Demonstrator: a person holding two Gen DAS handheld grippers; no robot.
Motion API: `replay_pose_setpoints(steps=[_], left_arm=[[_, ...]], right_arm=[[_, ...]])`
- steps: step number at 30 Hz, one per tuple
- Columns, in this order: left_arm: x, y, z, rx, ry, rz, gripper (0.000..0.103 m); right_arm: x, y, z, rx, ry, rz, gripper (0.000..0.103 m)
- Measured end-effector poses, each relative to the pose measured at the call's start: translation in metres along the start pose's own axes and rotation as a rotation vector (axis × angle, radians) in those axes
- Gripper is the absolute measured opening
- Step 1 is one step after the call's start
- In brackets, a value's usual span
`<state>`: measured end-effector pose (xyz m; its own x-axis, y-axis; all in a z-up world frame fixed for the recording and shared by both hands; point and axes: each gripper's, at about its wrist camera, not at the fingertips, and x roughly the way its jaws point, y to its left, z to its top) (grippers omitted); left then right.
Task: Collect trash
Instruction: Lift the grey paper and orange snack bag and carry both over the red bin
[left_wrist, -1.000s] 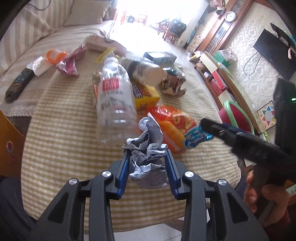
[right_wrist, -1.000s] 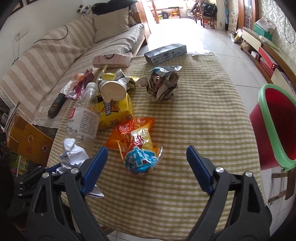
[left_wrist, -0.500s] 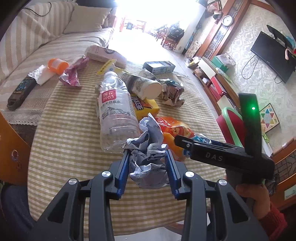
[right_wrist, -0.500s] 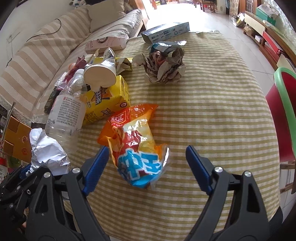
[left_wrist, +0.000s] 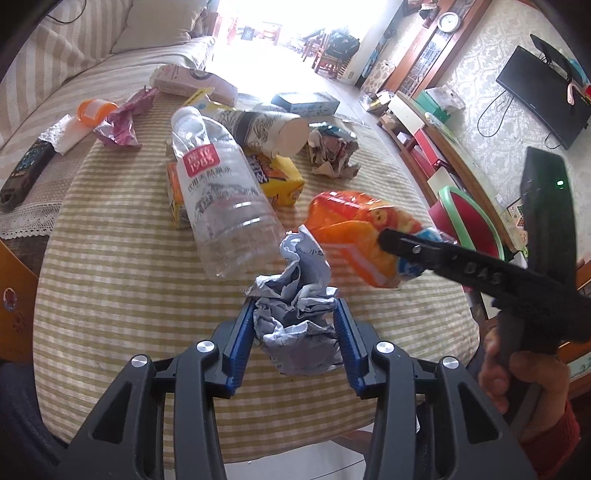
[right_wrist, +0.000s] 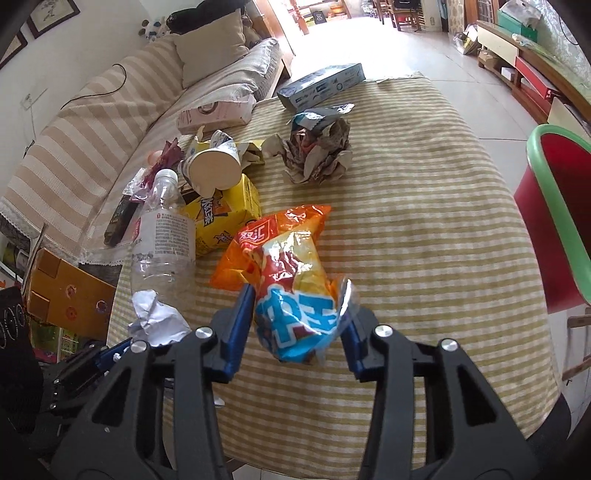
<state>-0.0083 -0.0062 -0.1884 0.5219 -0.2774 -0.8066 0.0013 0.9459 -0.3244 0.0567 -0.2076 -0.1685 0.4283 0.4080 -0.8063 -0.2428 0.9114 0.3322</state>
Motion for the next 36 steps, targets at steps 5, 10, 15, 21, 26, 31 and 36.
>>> replay_pose_setpoints(steps=[5, 10, 15, 21, 26, 31, 36], left_arm=[[0.011, -0.002, -0.005, 0.006, 0.027, 0.002, 0.048], [0.012, -0.008, -0.006, 0.026, 0.03, -0.012, 0.036], [-0.008, -0.032, 0.004, 0.093, -0.03, -0.049, 0.036], [-0.046, -0.057, 0.038, 0.154, -0.18, -0.045, 0.036], [-0.075, -0.071, 0.068, 0.195, -0.3, 0.004, 0.036], [-0.09, -0.08, 0.095, 0.207, -0.366, 0.037, 0.036], [-0.1, -0.087, 0.111, 0.209, -0.399, 0.047, 0.036]], right_arm=[[-0.011, -0.005, -0.003, 0.004, -0.022, -0.014, 0.043], [-0.021, -0.004, -0.006, -0.001, -0.051, -0.017, 0.043], [-0.048, -0.004, -0.003, -0.004, -0.128, -0.034, 0.043], [-0.098, -0.002, 0.016, -0.019, -0.288, -0.093, 0.043], [-0.134, 0.002, 0.033, -0.02, -0.41, -0.114, 0.043], [-0.157, 0.006, 0.044, -0.03, -0.496, -0.106, 0.043], [-0.169, 0.009, 0.048, -0.041, -0.536, -0.101, 0.043]])
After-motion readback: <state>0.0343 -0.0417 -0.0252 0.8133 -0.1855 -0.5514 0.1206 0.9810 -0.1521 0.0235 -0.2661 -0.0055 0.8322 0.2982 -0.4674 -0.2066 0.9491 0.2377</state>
